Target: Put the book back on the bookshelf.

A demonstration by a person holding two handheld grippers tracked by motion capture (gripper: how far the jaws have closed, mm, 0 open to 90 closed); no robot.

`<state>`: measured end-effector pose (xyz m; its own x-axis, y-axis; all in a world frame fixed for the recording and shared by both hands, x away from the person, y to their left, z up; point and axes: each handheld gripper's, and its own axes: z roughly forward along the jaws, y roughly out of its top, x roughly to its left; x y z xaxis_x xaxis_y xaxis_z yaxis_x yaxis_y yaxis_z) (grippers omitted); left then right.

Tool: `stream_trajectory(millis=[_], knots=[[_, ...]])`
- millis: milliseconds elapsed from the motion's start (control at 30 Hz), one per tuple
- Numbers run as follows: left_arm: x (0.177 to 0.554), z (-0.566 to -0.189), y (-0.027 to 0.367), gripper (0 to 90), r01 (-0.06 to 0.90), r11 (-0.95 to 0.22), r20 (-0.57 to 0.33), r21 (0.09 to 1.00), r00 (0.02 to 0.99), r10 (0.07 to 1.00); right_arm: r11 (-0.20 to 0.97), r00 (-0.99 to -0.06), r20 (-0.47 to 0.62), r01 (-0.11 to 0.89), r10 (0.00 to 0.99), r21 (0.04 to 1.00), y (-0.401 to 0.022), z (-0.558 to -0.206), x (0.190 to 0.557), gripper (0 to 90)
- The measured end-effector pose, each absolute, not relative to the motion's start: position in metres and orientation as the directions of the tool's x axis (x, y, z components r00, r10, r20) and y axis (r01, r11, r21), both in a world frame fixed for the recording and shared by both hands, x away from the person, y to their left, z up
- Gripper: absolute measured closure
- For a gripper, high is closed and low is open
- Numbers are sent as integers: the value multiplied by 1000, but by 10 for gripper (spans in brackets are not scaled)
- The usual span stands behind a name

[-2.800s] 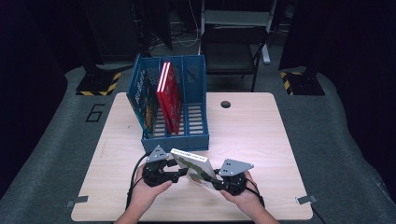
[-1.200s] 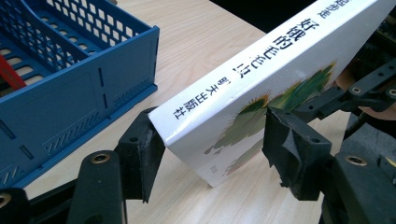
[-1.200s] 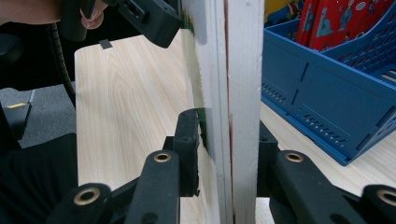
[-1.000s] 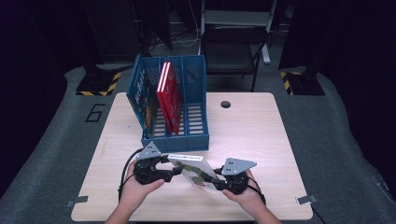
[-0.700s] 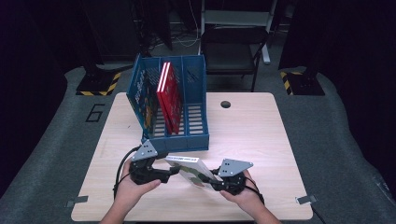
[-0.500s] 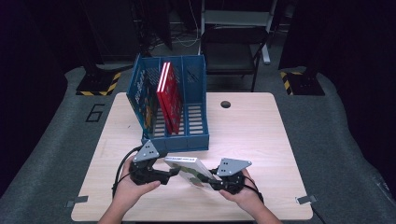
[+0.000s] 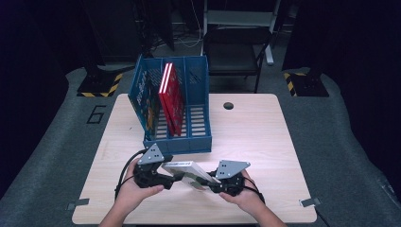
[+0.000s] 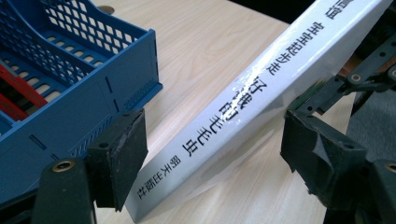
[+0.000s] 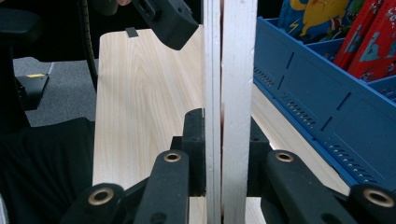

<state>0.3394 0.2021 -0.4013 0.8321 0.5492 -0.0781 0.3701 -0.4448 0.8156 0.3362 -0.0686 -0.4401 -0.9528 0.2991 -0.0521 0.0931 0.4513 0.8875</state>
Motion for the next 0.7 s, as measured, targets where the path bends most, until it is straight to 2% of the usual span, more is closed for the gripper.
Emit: stream_trajectory(millis=[367,500,700], knots=[[342,-403,192,227,362,-462,-86,809,851,518,456,-955,-59,84,290,886,-67,-440,336,768],[340,-403,184,208,339,-489,-51,804,858,511,459,-956,-60,82,286,885,-66,-439,335,768],[340,-402,186,235,358,-475,-79,804,855,512,458,-957,-57,84,285,885,-67,-439,336,765]])
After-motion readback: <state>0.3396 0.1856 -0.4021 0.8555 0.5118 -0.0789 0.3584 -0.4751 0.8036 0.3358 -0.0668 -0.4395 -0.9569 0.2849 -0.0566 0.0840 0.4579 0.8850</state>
